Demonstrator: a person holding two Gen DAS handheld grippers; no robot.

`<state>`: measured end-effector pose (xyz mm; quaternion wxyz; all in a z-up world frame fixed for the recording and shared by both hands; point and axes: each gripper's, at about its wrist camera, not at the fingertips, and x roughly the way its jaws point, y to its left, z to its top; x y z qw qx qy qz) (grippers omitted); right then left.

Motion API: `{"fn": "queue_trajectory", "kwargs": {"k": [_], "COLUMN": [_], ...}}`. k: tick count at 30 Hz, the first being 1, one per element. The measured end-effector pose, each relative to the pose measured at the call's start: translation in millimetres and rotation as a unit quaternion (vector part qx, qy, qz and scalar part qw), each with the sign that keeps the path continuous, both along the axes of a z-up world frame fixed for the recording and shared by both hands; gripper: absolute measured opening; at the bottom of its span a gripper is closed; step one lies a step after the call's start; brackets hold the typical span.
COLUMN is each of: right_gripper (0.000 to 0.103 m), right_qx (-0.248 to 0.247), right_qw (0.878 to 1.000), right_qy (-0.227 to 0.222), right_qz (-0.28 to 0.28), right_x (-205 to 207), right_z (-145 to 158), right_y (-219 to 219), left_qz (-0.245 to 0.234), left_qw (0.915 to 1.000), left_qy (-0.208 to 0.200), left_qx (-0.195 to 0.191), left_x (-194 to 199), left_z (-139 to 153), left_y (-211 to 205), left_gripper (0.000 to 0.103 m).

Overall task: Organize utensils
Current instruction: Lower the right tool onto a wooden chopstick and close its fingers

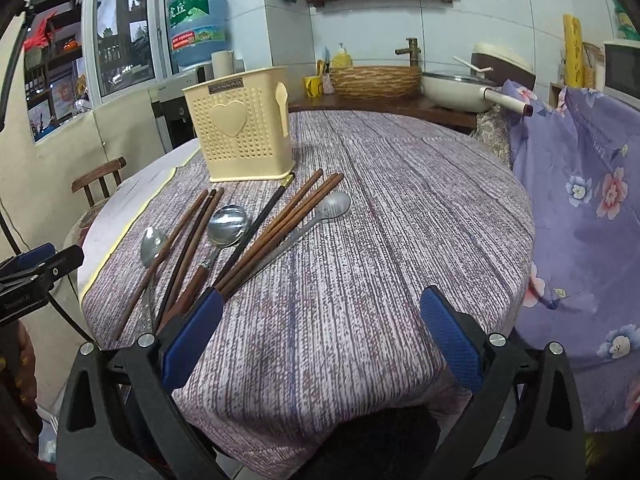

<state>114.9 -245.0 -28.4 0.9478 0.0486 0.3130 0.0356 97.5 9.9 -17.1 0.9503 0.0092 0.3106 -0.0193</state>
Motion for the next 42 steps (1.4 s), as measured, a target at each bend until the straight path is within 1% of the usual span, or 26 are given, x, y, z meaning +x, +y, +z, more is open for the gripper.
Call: {"fn": "queue_trajectory", "kwargs": {"k": [2, 5, 7, 9, 11, 14, 16, 18, 20, 22, 24, 27, 28, 29, 31, 33, 35, 36, 37, 39, 41, 42], "right_gripper": [0.088, 0.079, 0.075, 0.072, 0.066, 0.059, 0.058, 0.057, 0.053, 0.051, 0.048, 0.047, 0.044, 0.039, 0.039, 0.038, 0.037, 0.037, 0.037, 0.037, 0.037, 0.039], "right_qx": [0.011, 0.023, 0.045, 0.055, 0.049, 0.04, 0.039, 0.025, 0.021, 0.019, 0.0, -0.02, -0.034, -0.044, -0.057, -0.06, -0.069, -0.086, -0.117, -0.156, -0.149, -0.142], "right_qw": [1.0, 0.999, 0.998, 0.997, 0.995, 0.994, 0.993, 0.992, 0.99, 0.987, 0.988, 0.987, 0.987, 0.987, 0.987, 0.986, 0.984, 0.981, 0.976, 0.969, 0.966, 0.967], "right_qy": [0.008, 0.022, 0.038, 0.057, 0.073, 0.091, 0.104, 0.118, 0.134, 0.152, 0.15, 0.152, 0.153, 0.153, 0.153, 0.154, 0.149, 0.142, 0.132, 0.126, 0.137, 0.143], "right_qz": [-0.006, -0.017, -0.019, -0.025, -0.035, -0.039, -0.041, -0.041, -0.041, -0.04, -0.045, -0.037, -0.032, -0.024, 0.002, 0.03, 0.07, 0.097, 0.124, 0.148, 0.161, 0.157], "right_x": [11.1, 31.6, 48.2, 64.9, 82.4, 103.9, 115.6, 125.0, 132.3, 139.5, 143.6, 150.6, 154.1, 156.5, 160.3, 164.2, 168.5, 169.9, 169.7, 170.0, 173.2, 175.6], "right_z": [1.6, 4.7, 5.6, 4.2, 3.0, 1.7, -0.7, -5.2, -10.9, -17.8, -19.8, -21.6, -22.2, -22.2, -22.3, -21.2, -20.9, -20.2, -19.6, -19.0, -17.2, -16.7], "right_y": [-5.7, -12.6, -16.8, -18.5, -16.3, -11.4, -7.4, -1.8, 1.6, 4.3, 7.6, 11.0, 13.1, 14.5, 14.1, 9.5, 6.8, 8.1, 11.6, 15.6, 11.9, 9.0], "left_qz": [0.001, 0.001, 0.003, 0.006, 0.005, 0.005, 0.002, -0.002, -0.003, -0.003, -0.003, -0.002, -0.003, -0.003, -0.004, -0.004, -0.002, -0.002, -0.002, -0.002, -0.005, -0.007], "left_qw": [0.9999, 0.999, 0.9979, 0.997, 0.9969, 0.998, 0.9981, 0.998, 0.9979, 0.9977, 0.9976, 0.9974, 0.9973, 0.9974, 0.9975, 0.9975, 0.9975, 0.9974, 0.9974, 0.9974, 0.9974, 0.9975], "left_qy": [0.013, 0.033, 0.044, 0.051, 0.05, 0.039, 0.037, 0.038, 0.04, 0.042, 0.043, 0.046, 0.046, 0.047, 0.047, 0.047, 0.048, 0.048, 0.049, 0.048, 0.048, 0.049], "left_qx": [-0.002, -0.029, -0.048, -0.058, -0.06, -0.05, -0.05, -0.051, -0.051, -0.052, -0.054, -0.056, -0.056, -0.055, -0.053, -0.052, -0.051, -0.053, -0.054, -0.054, -0.052, -0.051], "left_x": [10.9, 26.9, 36.9, 46.0, 51.1, 54.0, 55.8, 56.6, 57.7, 58.7, 60.1, 62.5, 62.7, 62.8, 62.6, 62.3, 62.9, 63.7, 64.1, 65.2, 65.8, 65.9], "left_z": [0.8, 2.5, 3.2, 4.7, 7.4, 13.0, 14.8, 14.3, 13.3, 12.3, 11.9, 11.3, 11.1, 10.9, 10.6, 10.4, 10.1, 10.1, 10.0, 10.4, 10.8, 10.9], "left_y": [1.5, 8.8, 12.8, 13.6, 13.7, 9.6, 8.7, 8.0, 8.6, 9.8, 12.3, 14.1, 14.4, 14.6, 14.7, 15.6, 16.8, 16.9, 16.6, 15.2, 12.7, 11.7], "left_gripper": [0.088, 0.081, 0.077, 0.077, 0.076, 0.076, 0.076, 0.076, 0.076, 0.076, 0.076, 0.076, 0.076, 0.076, 0.076, 0.076, 0.076, 0.076, 0.076, 0.076, 0.076, 0.077]}}
